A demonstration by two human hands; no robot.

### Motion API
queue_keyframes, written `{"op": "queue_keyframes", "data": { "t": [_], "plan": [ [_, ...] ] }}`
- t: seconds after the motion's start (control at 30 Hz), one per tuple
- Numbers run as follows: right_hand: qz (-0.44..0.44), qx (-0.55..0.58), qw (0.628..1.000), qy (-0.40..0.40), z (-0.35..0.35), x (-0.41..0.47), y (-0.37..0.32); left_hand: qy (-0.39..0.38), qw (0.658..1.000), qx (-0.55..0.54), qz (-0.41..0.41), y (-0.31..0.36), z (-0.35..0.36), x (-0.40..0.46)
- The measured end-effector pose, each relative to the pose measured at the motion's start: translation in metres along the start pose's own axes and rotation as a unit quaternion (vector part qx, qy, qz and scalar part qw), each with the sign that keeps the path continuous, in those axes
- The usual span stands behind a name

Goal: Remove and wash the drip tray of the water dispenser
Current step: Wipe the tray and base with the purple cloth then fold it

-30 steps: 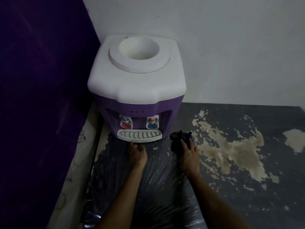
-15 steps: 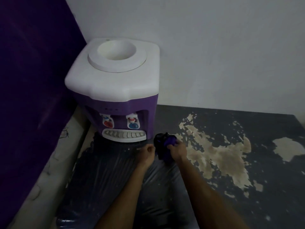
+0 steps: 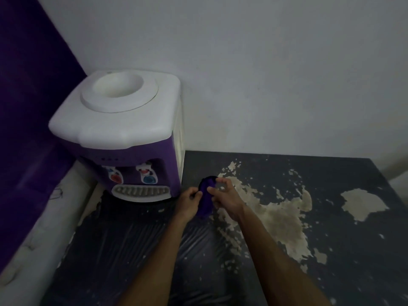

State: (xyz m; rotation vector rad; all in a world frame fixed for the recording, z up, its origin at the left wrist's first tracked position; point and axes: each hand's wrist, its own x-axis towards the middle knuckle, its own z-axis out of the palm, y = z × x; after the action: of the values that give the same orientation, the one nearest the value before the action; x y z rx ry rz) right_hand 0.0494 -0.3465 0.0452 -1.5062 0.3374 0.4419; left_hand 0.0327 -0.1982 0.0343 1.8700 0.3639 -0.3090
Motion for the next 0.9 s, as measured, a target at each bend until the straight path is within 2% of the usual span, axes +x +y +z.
{"op": "queue_keyframes", "data": {
  "t": [0.07,0.2,0.3,0.47,0.6,0.67,0.77,0.9],
  "plan": [
    [0.014,-0.019,0.999,0.041,-0.002,0.005,-0.001,-0.035,0.999,-0.028,-0.003,0.001,0.004,-0.001],
    [0.07,-0.054,0.989,0.123,-0.011,0.01,0.015,0.002,1.0,0.012,-0.016,-0.005,0.007,-0.007],
    [0.126,-0.056,0.98,0.142,-0.014,0.006,0.028,-0.014,0.999,0.023,-0.043,-0.016,0.009,-0.01],
    [0.084,-0.107,0.982,0.134,-0.016,0.005,0.035,-0.035,0.996,0.067,-0.054,-0.028,0.019,-0.012],
    [0.065,-0.079,0.979,0.174,-0.018,0.006,0.024,-0.041,0.992,0.084,-0.081,-0.025,0.023,-0.013],
    [0.056,-0.035,0.98,0.19,-0.021,0.007,0.018,-0.05,0.988,0.033,-0.142,-0.018,0.026,-0.018],
    [0.056,0.049,0.987,0.145,-0.027,0.01,0.007,-0.108,0.946,-0.162,-0.26,-0.005,0.035,-0.026],
    [0.055,0.102,0.987,0.108,-0.037,0.01,-0.006,-0.151,0.885,-0.352,-0.265,0.002,0.052,-0.021]
  ]
}}
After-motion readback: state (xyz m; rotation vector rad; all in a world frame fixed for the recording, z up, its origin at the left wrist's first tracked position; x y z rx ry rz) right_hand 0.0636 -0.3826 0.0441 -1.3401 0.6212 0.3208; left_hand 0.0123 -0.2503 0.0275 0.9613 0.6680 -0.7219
